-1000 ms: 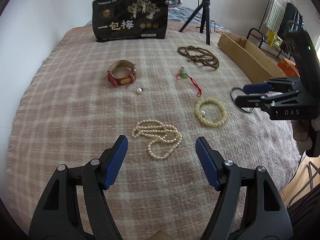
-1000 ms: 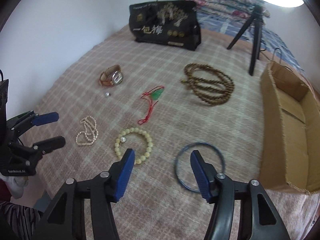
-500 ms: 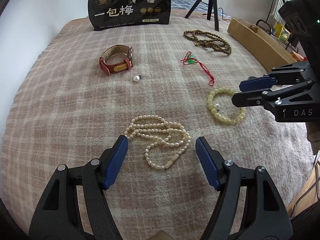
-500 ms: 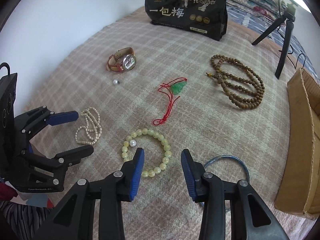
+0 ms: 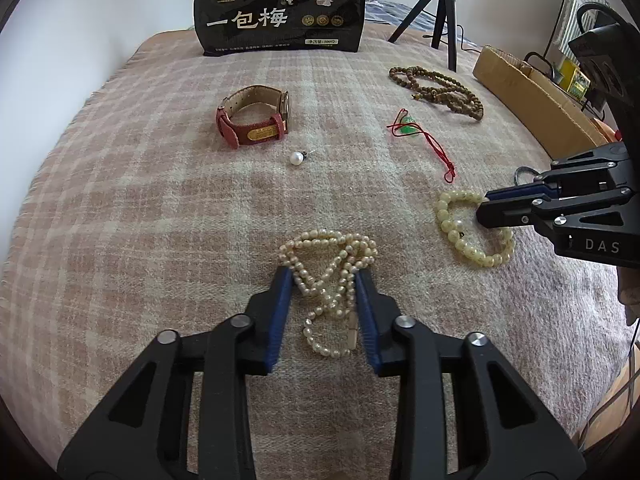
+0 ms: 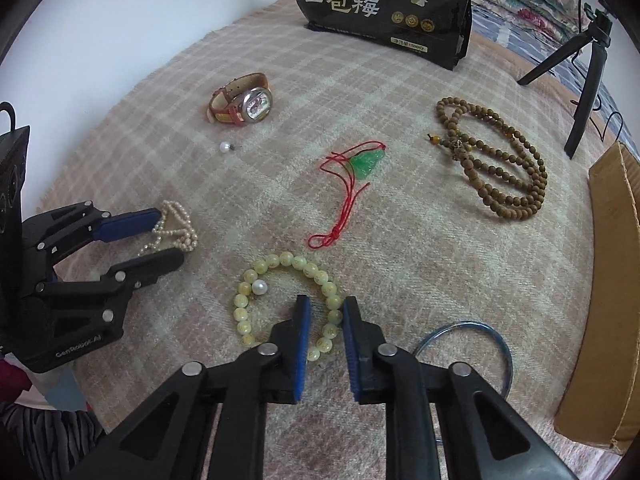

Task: Organize jewelry
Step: 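Close the left tool on the pearl necklace while the right tool grasps the pale bead bracelet, then carry the pearl necklace in the left tool while the right tool carries the bracelet to the box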

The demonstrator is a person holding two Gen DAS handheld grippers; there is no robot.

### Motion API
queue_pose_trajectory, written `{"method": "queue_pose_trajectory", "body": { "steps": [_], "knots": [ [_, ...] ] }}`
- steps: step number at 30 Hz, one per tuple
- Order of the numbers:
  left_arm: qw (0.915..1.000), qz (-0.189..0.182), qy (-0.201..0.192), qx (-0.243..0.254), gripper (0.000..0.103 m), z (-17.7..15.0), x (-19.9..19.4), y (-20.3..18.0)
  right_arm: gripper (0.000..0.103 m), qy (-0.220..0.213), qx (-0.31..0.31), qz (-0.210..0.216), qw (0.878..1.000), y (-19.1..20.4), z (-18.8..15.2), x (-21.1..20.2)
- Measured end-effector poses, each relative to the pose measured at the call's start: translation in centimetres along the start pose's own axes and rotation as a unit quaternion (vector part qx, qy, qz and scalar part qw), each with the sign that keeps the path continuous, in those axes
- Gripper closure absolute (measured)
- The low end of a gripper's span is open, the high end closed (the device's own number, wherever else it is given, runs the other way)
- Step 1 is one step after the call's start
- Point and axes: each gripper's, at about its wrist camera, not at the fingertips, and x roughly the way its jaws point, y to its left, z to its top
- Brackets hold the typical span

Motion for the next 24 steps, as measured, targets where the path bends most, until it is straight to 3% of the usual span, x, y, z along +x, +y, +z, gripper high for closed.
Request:
{"method": "queue_pose_trajectory", "body": {
  "steps": [2,5,14,24],
  "knots": [
    [1.0000,-0.005,-0.003,-0.004,0.093,0.0,-0.1,0.1,0.097,-0.002,-0.001,-0.002,1.000,0.3,-0.1,-0.1],
    [0.9996,-0.018,-0.003,-0.021,0.097,0.0,-0.2,0.7,0.098,-0.009,0.001,0.001,1.000,0.5,-0.1,-0.4],
    [0.9977,-0.024,-0.012,-0.062,0.098,-0.1,-1.6,2.3,0.098,-0.039,0.016,0.022,0.999,1.1,-0.1,-2.8],
    [0.9963,-0.017,-0.045,-0.072,0.098,0.4,-5.4,3.6,0.098,-0.079,-0.002,0.023,0.997,3.6,0.5,-6.5]
  ]
}}
